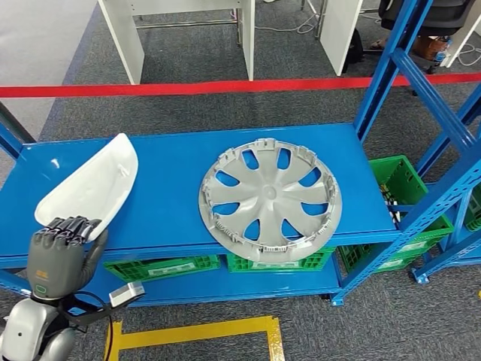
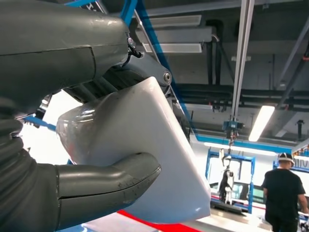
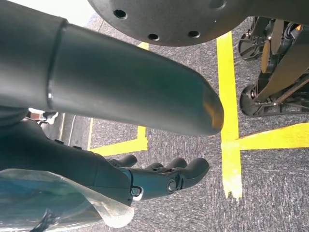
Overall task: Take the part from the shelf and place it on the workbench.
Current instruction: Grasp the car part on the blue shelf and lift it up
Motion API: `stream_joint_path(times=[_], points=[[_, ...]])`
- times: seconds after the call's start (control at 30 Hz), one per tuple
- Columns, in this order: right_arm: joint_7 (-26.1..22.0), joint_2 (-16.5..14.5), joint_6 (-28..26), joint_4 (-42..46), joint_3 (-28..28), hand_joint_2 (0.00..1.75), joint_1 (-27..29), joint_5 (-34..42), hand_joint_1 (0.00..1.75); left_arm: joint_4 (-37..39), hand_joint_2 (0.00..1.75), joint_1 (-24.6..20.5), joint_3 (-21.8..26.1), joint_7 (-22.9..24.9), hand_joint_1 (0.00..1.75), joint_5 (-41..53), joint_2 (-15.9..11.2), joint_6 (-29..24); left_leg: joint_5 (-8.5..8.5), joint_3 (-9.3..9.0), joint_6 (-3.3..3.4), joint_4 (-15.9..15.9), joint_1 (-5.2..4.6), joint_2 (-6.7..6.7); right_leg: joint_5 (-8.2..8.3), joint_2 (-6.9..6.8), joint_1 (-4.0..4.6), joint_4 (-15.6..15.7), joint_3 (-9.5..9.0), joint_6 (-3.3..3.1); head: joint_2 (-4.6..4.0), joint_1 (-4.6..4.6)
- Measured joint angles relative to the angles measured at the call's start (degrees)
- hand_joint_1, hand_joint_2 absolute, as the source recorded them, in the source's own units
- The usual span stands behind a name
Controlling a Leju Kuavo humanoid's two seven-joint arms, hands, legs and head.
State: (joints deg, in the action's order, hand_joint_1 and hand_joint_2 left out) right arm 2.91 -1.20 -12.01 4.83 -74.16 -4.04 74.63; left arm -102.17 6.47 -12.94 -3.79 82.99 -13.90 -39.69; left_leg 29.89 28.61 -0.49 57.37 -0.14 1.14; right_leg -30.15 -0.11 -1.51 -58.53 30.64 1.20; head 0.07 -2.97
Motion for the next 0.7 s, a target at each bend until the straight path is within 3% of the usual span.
stream_joint_path(times=[0.7], points=[[-0.7, 0.0, 0.1, 0.0, -0.3, 0.0, 0.0, 1.3, 0.0, -0.3, 1.75, 0.0, 0.2, 0.1, 1.75, -2.2, 0.0, 0.0, 0.0, 0.0, 0.0, 0.0, 0.0, 0.0, 0.0, 0.0, 0.0, 0.0, 0.0, 0.0, 0.0, -0.01]])
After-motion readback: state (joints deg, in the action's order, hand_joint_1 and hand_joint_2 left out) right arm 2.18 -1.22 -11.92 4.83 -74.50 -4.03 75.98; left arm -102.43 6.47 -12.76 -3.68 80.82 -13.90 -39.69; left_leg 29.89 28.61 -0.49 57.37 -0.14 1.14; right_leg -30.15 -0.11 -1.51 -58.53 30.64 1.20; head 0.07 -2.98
